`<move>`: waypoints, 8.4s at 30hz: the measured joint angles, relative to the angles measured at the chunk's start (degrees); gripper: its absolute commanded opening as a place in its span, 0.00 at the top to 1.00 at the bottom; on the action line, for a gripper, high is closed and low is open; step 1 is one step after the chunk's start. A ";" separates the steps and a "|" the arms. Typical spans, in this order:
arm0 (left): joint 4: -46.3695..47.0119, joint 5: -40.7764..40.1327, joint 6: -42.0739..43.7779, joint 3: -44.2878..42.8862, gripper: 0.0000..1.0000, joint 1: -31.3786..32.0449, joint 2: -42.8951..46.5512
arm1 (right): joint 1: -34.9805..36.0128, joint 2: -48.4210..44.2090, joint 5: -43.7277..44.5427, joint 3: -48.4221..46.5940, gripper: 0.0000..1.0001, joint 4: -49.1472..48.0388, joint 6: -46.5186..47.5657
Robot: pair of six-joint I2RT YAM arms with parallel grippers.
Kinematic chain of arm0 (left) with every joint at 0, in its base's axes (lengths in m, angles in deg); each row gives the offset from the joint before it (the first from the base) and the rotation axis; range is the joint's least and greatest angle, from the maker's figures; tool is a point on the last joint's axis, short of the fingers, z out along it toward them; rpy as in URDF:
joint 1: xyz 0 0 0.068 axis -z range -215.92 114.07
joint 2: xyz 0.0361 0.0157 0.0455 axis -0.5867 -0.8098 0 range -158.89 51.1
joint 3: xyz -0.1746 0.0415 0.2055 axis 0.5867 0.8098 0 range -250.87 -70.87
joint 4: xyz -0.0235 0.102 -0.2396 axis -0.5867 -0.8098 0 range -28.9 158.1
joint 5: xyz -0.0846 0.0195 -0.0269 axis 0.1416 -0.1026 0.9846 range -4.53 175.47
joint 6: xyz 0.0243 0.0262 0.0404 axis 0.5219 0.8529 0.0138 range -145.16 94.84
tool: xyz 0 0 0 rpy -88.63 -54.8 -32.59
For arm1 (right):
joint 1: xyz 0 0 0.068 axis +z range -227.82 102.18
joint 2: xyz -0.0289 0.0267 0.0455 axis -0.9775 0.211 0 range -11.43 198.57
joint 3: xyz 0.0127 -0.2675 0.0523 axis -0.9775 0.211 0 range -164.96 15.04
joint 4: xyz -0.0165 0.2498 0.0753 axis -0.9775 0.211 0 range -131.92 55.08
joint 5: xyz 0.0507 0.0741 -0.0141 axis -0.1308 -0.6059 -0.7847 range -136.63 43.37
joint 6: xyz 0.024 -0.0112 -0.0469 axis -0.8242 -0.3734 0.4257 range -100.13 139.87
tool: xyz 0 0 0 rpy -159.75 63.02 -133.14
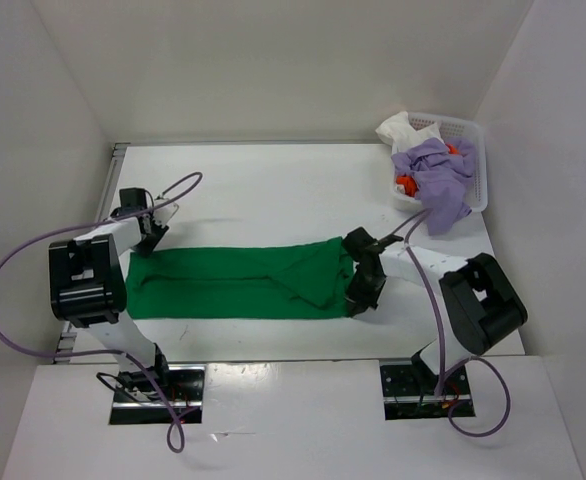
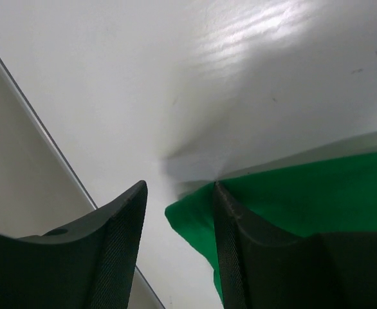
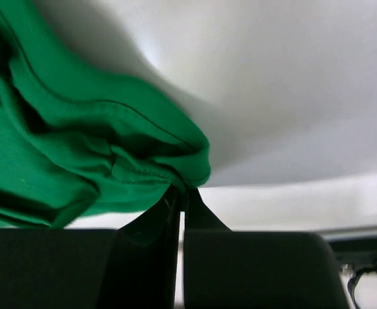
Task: Fold and stack the t-shirts
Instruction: Rotate the tshirt 90 degrees, then grab the bottom of the folded rectangular tshirt with both arms
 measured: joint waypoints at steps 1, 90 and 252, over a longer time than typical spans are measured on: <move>-0.31 0.07 0.00 0.11 0.46 -0.46 0.24 | 0.00 0.68 1.40 -1.09 1.00 -0.04 0.39; -20.11 17.68 -5.70 10.86 0.10 0.81 46.21 | 27.71 26.75 -10.45 -25.79 1.00 -25.40 -5.42; -12.46 14.47 29.77 17.70 1.00 53.83 34.34 | 12.26 6.45 -13.00 -15.23 1.00 -4.85 17.88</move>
